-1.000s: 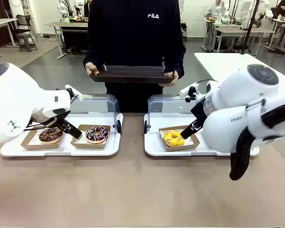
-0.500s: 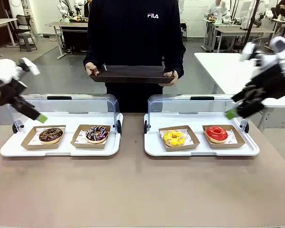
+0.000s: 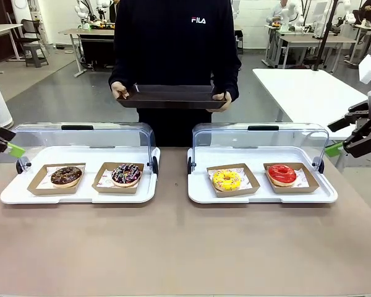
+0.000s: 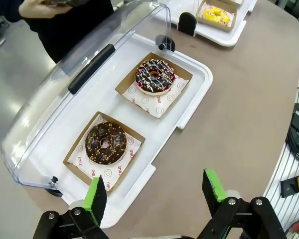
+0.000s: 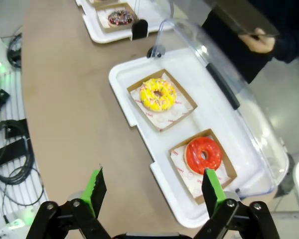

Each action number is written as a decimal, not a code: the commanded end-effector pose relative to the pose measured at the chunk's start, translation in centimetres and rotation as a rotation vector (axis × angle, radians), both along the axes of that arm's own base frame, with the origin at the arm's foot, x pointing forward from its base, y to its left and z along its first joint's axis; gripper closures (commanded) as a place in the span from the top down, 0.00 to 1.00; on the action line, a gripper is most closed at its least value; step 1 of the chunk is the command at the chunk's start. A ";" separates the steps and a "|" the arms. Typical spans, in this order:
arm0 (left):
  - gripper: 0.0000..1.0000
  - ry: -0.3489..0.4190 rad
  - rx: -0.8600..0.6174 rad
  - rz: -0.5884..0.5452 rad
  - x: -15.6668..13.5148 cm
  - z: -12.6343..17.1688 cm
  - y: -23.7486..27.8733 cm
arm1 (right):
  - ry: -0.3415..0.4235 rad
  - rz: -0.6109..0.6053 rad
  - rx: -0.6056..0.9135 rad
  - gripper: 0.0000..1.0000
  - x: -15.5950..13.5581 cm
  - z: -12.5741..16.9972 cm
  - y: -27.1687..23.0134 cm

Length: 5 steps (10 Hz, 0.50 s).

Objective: Provide the desired donut to the person.
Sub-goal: Pick up and lift the Paper togo box containing the Donut pointed at by the person.

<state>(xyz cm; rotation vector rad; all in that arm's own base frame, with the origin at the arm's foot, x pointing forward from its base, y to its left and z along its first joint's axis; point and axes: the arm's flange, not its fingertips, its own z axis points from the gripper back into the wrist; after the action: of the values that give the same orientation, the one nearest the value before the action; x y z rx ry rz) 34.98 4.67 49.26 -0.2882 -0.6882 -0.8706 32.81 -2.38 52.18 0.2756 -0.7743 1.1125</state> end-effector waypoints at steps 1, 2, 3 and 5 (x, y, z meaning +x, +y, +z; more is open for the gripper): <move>1.00 -0.037 -0.068 -0.025 -2.6 -2.4 1.0 | -0.036 0.021 0.045 1.00 0.4 0.1 -0.4; 1.00 -0.046 -0.080 -0.008 -2.7 -2.3 1.5 | -0.051 0.018 0.053 1.00 0.1 0.4 -0.7; 1.00 -0.052 -0.082 -0.006 -2.8 -2.2 1.7 | -0.061 0.021 0.064 1.00 -0.1 0.4 -0.8; 1.00 -0.074 -0.096 -0.009 -2.8 -2.0 2.2 | -0.083 0.010 0.087 1.00 -0.6 0.6 -1.3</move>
<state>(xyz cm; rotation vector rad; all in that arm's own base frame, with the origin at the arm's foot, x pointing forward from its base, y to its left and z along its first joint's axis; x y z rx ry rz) 34.42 7.49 49.36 -0.3281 -0.7724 -0.8396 32.54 -3.54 53.25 0.3040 -0.8584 1.1010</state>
